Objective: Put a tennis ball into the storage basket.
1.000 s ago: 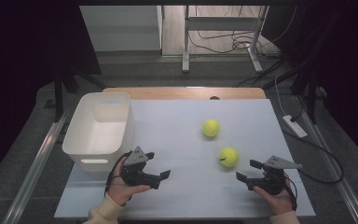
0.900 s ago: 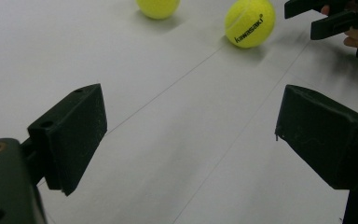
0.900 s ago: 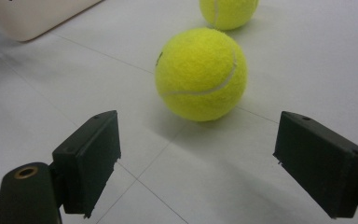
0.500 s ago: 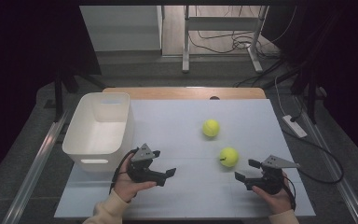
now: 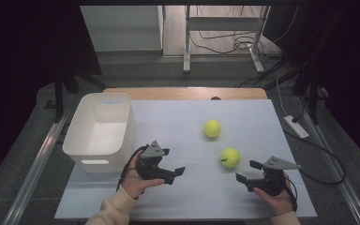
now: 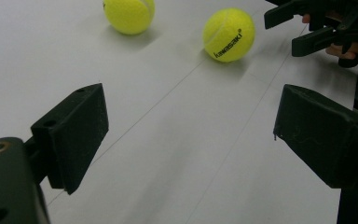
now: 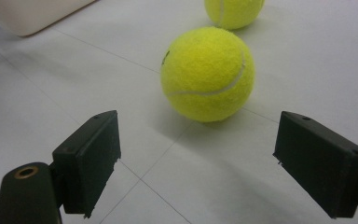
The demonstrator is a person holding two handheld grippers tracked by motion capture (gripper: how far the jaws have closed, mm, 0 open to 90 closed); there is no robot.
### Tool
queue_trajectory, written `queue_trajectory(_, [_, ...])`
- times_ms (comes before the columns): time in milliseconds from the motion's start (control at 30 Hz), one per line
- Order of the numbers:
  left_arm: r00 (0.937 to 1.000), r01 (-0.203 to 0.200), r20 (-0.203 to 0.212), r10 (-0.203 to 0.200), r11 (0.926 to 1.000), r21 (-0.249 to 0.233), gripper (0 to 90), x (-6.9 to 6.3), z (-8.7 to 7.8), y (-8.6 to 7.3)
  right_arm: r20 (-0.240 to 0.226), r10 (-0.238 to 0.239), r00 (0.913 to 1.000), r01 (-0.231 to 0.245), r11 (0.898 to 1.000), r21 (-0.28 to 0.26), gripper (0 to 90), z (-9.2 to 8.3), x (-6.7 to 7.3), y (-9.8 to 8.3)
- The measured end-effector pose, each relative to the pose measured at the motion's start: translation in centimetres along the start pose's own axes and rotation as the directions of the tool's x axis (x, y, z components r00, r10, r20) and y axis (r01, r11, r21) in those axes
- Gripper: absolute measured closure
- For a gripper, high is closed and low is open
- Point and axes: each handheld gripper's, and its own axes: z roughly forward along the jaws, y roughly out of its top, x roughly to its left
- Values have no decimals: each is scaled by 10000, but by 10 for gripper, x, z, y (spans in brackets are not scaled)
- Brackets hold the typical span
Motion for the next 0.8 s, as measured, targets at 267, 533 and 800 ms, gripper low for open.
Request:
queue_trajectory(267, [9998, -34, 180, 35, 10000, -21, 101, 0, 5, 7, -2, 7, 10000, -7, 10000, 10, 142, 0, 0, 0])
queue_trajectory(533, [9995, -199, 263, 198, 9998, 41, 98, -1, 10, 15, 13, 2, 10000, -2, 10000, 39, 142, 1, 0, 0])
queue_trajectory(800, [9987, -344, 390, 337, 9993, 153, 96, -5, 17, 23, 19, -30, 10000, 30, 10000, 49, 142, 1, 0, 0])
